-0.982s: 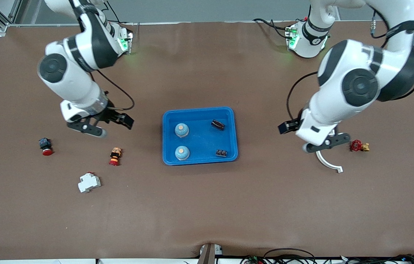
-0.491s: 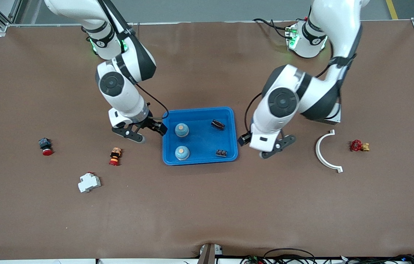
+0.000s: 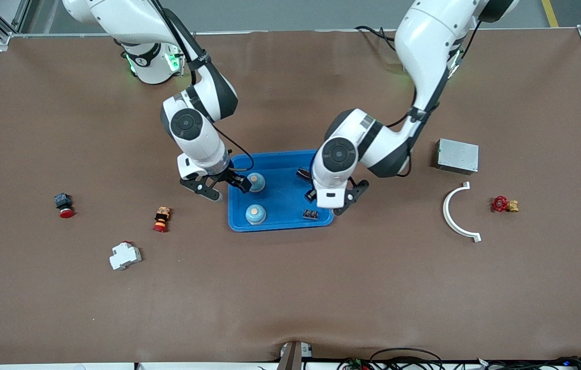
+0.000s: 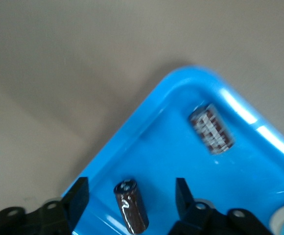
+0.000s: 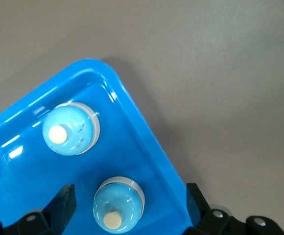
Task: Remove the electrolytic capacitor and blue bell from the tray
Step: 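Grasp the brown capacitor with the left gripper while the right gripper grasps the bell, then carry the capacitor toward the white arc while the right gripper carries the bell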
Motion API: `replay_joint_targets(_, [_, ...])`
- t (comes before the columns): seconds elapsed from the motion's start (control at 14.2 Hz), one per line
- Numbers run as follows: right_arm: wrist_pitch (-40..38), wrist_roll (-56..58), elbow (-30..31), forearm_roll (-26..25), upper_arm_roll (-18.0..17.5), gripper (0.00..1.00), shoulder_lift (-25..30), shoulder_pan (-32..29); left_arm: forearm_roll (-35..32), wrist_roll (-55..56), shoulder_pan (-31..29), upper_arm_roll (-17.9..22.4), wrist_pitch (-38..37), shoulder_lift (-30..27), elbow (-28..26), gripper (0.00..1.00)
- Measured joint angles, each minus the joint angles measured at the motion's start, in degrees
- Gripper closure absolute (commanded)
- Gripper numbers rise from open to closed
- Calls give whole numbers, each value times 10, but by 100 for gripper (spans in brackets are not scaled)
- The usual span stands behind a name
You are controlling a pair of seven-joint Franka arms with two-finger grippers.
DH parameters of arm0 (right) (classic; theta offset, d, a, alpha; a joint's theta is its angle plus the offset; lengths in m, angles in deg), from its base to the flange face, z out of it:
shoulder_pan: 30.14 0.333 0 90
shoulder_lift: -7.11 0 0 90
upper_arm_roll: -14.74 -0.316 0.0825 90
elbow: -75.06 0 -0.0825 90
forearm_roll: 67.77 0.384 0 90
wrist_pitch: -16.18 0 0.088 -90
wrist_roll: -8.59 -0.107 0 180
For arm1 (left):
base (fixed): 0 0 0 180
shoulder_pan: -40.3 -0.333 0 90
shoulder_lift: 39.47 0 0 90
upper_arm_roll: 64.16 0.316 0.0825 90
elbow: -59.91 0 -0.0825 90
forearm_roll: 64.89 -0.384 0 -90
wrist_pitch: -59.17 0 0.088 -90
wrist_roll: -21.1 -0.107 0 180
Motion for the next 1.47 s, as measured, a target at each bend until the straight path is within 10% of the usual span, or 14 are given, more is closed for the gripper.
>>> replay_joint_targets(0.56, [47,-59,-23,0,0,0,-67,39,0,103,33,0,43,28,-31,47])
replay_joint_targets(0.77, [82,-80,-26,0,0,0,-108,59,0,137,38,0,98,29,-65,100])
replay_joint_targets(0.98, [83,-81,-30,0,3,0,-115,61,0,154,36,1,108,24,-67,100])
replay_joint_targets(1.05, [83,-81,-31,0,3,6,-115,61,0,156,34,2,109,20,-66,100])
replay_joint_targets(1.33, [80,-81,-37,0,4,100,-115,61,0,150,-10,10,102,-34,-61,100])
replay_joint_targets(1.47, [72,-81,-44,0,6,100,-114,61,0,108,-52,11,62,-74,-61,100])
